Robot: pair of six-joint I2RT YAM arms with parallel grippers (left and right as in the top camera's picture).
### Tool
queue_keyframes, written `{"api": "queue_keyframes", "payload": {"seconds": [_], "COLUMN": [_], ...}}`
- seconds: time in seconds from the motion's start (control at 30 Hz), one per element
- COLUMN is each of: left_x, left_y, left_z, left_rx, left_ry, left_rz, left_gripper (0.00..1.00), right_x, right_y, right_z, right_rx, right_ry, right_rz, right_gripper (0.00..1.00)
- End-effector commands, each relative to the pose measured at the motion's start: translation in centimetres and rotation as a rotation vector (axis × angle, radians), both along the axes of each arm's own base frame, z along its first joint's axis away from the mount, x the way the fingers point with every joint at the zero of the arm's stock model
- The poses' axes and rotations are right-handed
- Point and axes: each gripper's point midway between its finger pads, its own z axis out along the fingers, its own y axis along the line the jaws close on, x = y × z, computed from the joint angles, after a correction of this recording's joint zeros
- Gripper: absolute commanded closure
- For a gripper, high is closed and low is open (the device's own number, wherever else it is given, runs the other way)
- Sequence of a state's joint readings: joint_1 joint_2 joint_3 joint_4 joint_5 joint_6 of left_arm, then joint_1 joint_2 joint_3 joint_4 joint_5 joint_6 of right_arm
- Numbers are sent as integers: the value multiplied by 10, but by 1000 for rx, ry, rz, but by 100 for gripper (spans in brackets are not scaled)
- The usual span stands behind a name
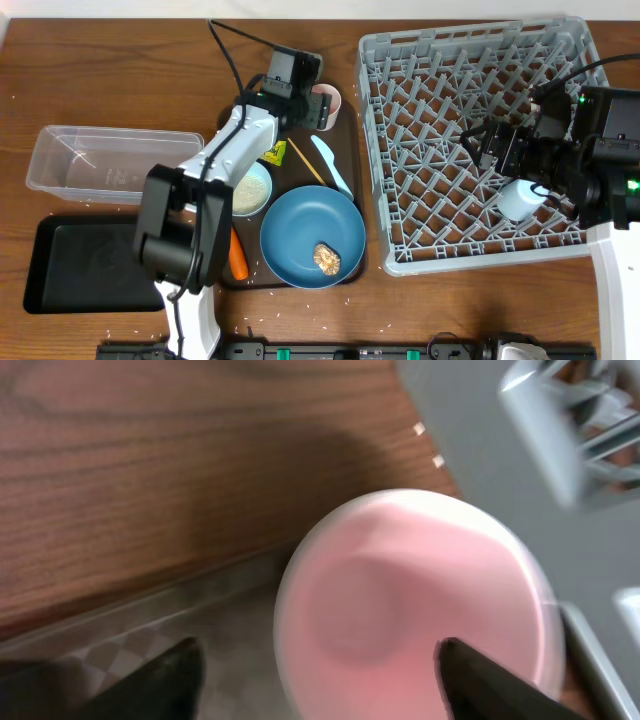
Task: Sort waste into correct bins and load items into the dishwasher rack
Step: 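Grasp the pink cup with the left gripper and lift it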
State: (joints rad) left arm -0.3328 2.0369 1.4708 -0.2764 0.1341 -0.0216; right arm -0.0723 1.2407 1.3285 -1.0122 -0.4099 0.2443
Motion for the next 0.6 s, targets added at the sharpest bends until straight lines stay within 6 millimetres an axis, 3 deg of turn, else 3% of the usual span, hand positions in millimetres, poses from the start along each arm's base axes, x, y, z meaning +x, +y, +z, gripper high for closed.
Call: {"api": "queue_keyframes", "payload": {"seconds": [0.0,0.1,0.23,0.33,0.47,0.57], "left_x": [5,3,1,-2,-8,-14], "left_y": [8,11,11,13,9,4], "left_z": [-12,-17,-18,-19,-3,32], "left_rx": [13,-6,-7,-3,-36,-83], "left_ry": [20,49,58,75,78,47], "left_rz": [62,102,110,112,108,82], "left_gripper": [41,61,69,91,94,94], "right_x": [-1,-1,-2,-2,-2,-2], "right_y": [1,0,0,0,0,0], "right_z": [-4,-4,-4,-4,-4,-4], "right_rx": [-18,-21,-21,-21,-21,-21], "right_ry": [8,8,12,11,12,11], "right_rz": [11,9,9,9,9,9], "right_gripper": [16,16,16,16,16,16]}}
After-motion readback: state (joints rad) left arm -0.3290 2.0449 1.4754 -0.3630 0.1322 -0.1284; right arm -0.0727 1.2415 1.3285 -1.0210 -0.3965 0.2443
